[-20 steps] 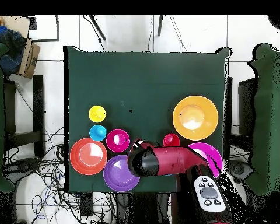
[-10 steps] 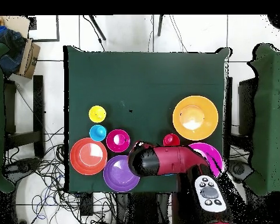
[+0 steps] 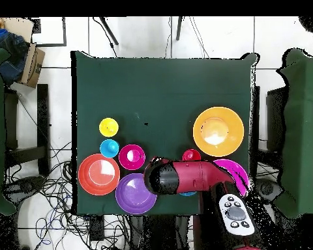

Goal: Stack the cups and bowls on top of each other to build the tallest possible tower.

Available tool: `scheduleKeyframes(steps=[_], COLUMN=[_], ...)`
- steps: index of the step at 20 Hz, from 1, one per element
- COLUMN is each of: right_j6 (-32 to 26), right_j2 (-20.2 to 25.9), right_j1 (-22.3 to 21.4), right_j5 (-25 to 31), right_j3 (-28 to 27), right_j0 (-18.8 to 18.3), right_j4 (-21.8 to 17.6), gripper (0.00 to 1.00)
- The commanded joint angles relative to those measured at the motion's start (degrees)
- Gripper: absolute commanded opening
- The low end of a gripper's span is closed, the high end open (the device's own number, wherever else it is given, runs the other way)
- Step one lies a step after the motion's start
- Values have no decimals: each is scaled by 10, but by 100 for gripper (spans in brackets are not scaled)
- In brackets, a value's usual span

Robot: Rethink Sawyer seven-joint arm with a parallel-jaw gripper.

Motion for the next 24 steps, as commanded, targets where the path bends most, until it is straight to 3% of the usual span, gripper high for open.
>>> scheduleKeyframes(steps=[1,9,24], right_j6=[-61,-50,-153], right_j2=[50,40,112], right_j1=[19,16,13], right_j5=[51,-15,55], right_j3=[-37,-23,-27], right_j0=[-6,0,-41], right_j4=[-21,-57,-113], gripper=[100,100,100])
